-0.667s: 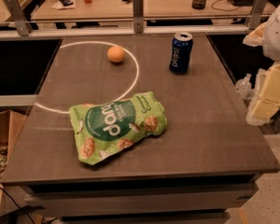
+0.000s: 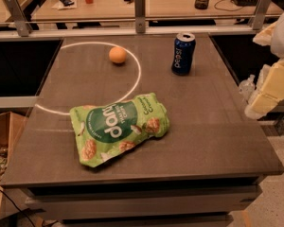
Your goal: Move pepsi can near orange
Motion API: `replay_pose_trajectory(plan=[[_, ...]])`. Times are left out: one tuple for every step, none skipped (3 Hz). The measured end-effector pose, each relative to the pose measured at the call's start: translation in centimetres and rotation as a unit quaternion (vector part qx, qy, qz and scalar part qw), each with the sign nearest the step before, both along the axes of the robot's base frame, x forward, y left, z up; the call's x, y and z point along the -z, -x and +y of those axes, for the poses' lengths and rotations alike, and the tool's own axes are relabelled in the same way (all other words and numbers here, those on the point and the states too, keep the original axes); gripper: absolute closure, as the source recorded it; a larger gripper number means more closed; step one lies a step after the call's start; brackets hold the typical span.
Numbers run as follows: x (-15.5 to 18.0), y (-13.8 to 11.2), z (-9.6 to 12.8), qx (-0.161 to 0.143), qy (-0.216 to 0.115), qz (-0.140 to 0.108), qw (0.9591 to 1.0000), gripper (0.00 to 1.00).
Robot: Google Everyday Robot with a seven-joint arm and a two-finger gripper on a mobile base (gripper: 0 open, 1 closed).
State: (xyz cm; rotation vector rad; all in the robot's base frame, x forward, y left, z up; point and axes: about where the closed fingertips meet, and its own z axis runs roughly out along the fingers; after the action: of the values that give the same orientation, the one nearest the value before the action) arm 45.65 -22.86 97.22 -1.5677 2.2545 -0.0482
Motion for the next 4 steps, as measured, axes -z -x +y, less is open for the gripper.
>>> replay_pose_trajectory(plan=[[0.9, -2.5, -2.1, 0.056, -0.068, -0.028, 0.9957, 0.0], [1.9, -4.9, -4.4, 0.096, -0.158, -0.074, 0.9799, 0.0], [2.3, -7.2, -6.7, 0.104, -0.251, -0.127, 0.9538, 0.0], [2.7, -9.0, -7.7, 0.084, -0.312, -0.157, 0.9333, 0.0]])
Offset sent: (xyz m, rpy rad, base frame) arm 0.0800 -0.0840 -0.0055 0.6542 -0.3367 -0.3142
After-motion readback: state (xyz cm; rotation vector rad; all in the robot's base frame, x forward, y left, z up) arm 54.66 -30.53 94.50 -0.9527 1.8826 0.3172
